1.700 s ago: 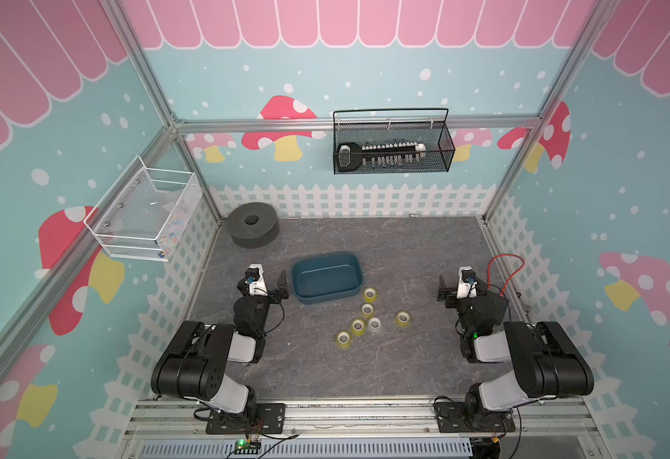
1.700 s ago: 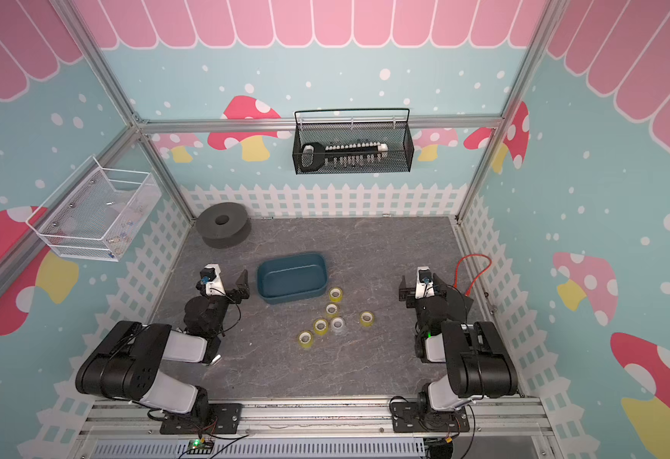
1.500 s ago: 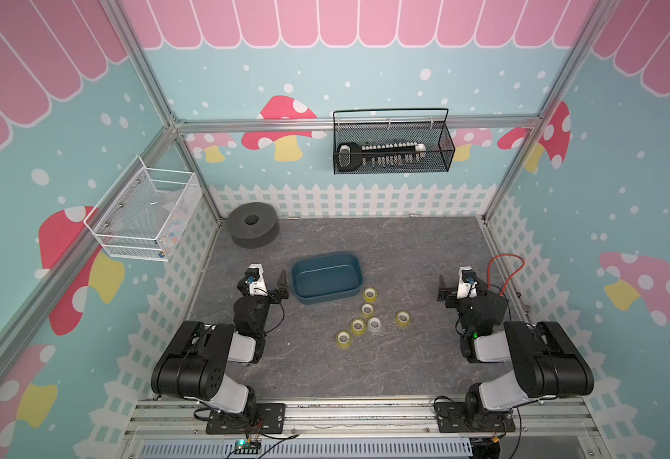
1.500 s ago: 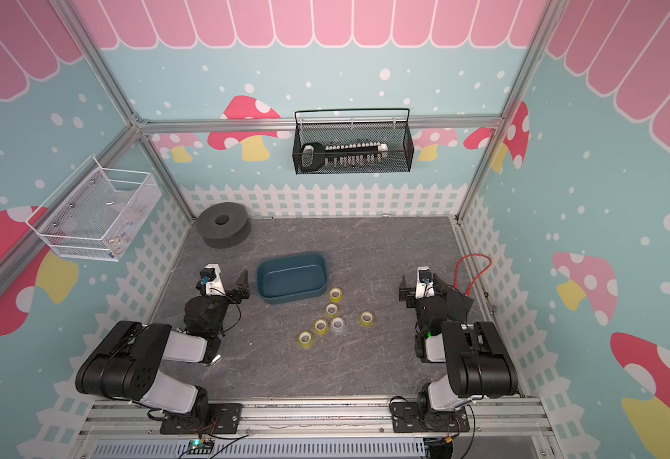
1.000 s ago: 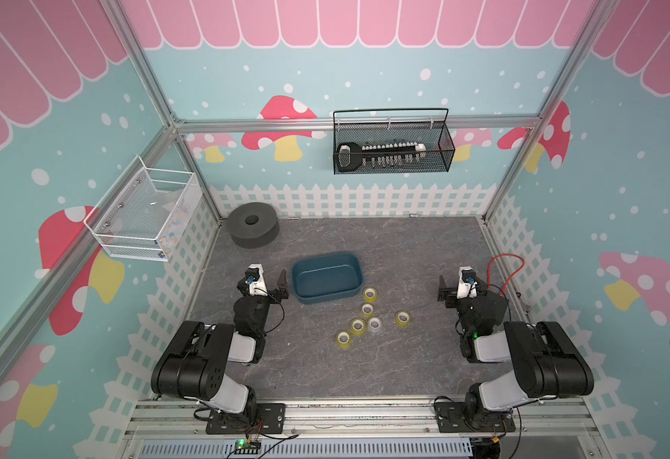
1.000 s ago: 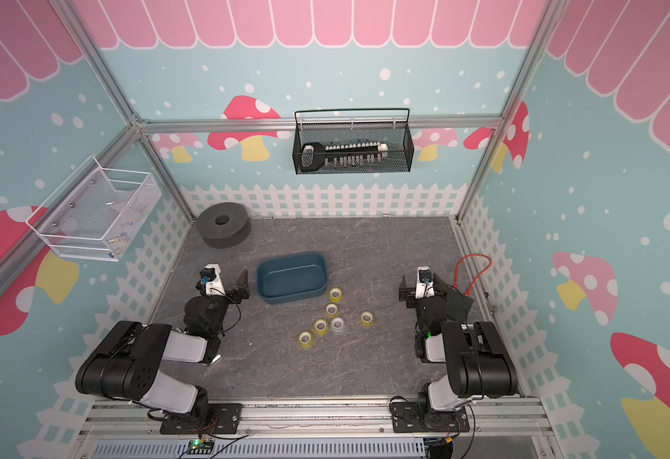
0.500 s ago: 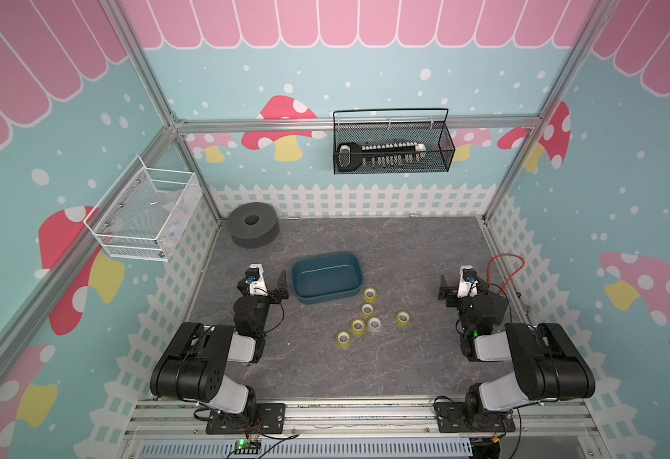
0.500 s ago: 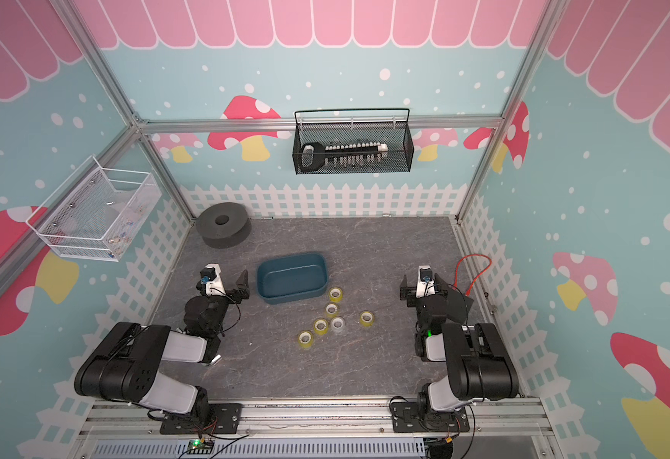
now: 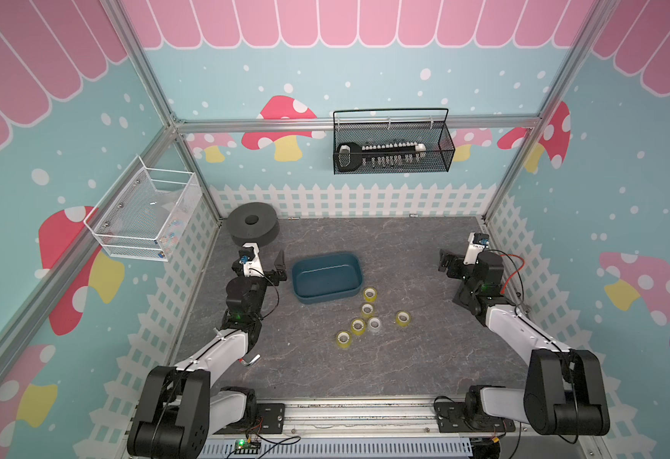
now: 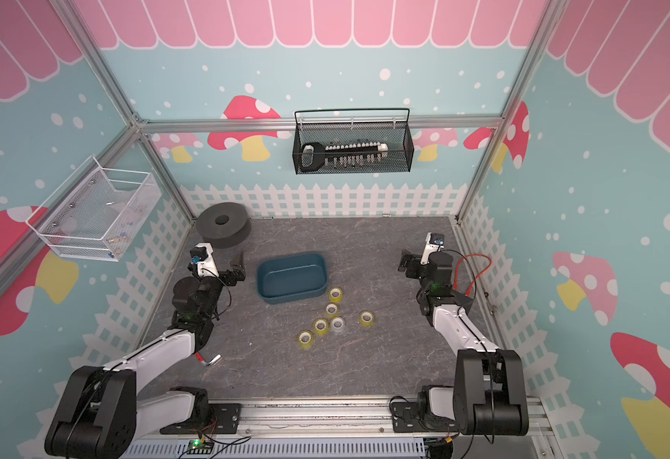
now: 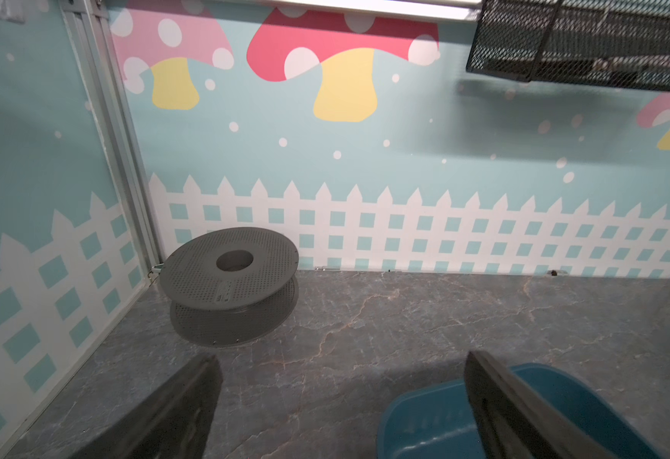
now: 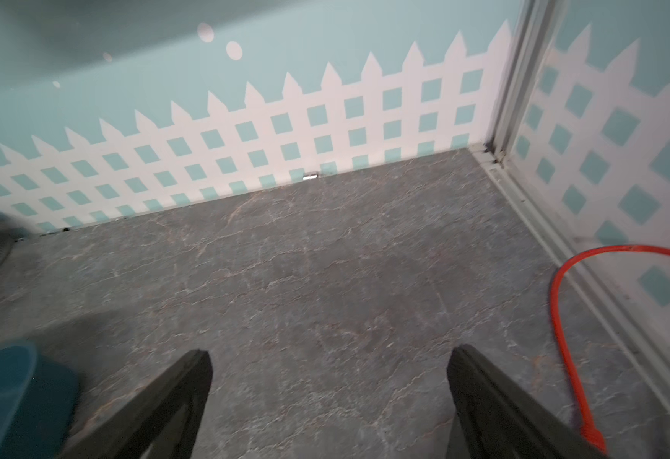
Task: Put the transparent tape into the storage box
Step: Pick up the tape from the center of the board.
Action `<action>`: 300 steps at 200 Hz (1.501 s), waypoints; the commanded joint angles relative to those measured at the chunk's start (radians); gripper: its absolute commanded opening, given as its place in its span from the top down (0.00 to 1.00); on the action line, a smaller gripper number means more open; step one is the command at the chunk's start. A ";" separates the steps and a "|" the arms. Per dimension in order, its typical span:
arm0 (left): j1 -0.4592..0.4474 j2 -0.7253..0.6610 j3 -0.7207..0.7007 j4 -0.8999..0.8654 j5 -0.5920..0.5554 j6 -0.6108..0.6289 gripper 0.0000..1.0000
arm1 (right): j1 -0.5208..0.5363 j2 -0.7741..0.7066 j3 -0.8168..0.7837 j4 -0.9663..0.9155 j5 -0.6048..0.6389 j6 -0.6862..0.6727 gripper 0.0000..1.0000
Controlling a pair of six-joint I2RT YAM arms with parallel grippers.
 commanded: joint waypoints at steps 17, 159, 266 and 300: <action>-0.088 -0.064 0.176 -0.375 -0.037 -0.081 0.01 | 0.097 0.165 0.202 -0.523 -0.128 0.042 0.01; -0.348 0.003 0.347 -0.613 -0.129 -0.327 0.01 | 0.450 0.122 0.063 -0.632 -0.003 0.088 0.23; -0.360 0.006 0.325 -0.632 -0.125 -0.363 0.01 | 0.477 0.121 0.054 -0.623 -0.013 0.085 0.29; -0.363 0.012 0.322 -0.628 -0.092 -0.372 0.01 | 0.477 0.113 0.041 -0.645 0.029 0.085 0.33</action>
